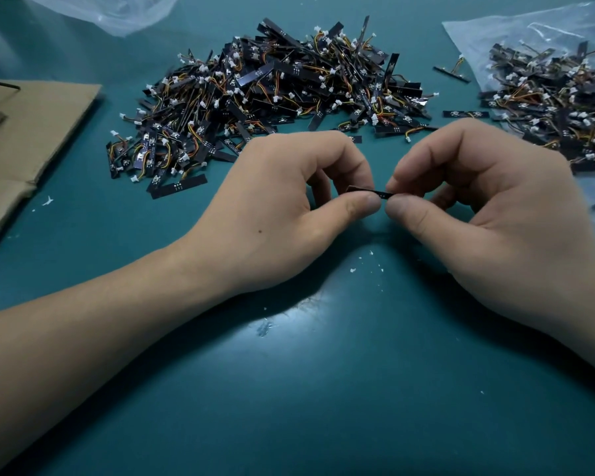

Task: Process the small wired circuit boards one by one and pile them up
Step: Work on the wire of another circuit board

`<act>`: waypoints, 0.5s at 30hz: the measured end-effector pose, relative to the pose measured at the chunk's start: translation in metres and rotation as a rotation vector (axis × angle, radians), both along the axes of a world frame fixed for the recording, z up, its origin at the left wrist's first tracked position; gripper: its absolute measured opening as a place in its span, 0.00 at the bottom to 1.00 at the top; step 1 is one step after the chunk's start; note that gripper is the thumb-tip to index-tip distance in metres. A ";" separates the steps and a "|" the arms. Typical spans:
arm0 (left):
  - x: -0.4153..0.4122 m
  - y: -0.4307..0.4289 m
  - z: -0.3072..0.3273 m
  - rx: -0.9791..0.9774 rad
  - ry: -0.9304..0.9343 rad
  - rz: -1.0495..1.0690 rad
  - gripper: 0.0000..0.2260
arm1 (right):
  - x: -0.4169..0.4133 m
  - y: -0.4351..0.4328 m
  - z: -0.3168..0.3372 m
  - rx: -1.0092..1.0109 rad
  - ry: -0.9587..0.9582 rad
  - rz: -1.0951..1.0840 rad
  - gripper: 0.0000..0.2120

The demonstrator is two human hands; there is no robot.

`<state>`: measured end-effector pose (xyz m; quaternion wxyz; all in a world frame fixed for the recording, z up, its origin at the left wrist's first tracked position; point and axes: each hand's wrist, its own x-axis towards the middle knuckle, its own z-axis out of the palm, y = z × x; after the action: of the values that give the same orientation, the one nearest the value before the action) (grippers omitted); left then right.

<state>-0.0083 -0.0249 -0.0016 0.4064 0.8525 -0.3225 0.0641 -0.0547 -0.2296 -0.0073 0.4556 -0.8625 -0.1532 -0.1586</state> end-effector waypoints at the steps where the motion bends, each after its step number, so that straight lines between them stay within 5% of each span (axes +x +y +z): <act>1: 0.000 0.000 0.000 -0.002 0.001 0.000 0.04 | 0.000 0.000 0.000 -0.003 -0.001 0.000 0.09; 15: 0.000 0.000 0.000 -0.023 0.000 0.003 0.05 | 0.000 0.001 0.001 -0.024 0.026 -0.014 0.09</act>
<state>-0.0085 -0.0247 -0.0011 0.4161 0.8483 -0.3202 0.0683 -0.0551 -0.2282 -0.0061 0.4460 -0.8709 -0.1430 -0.1488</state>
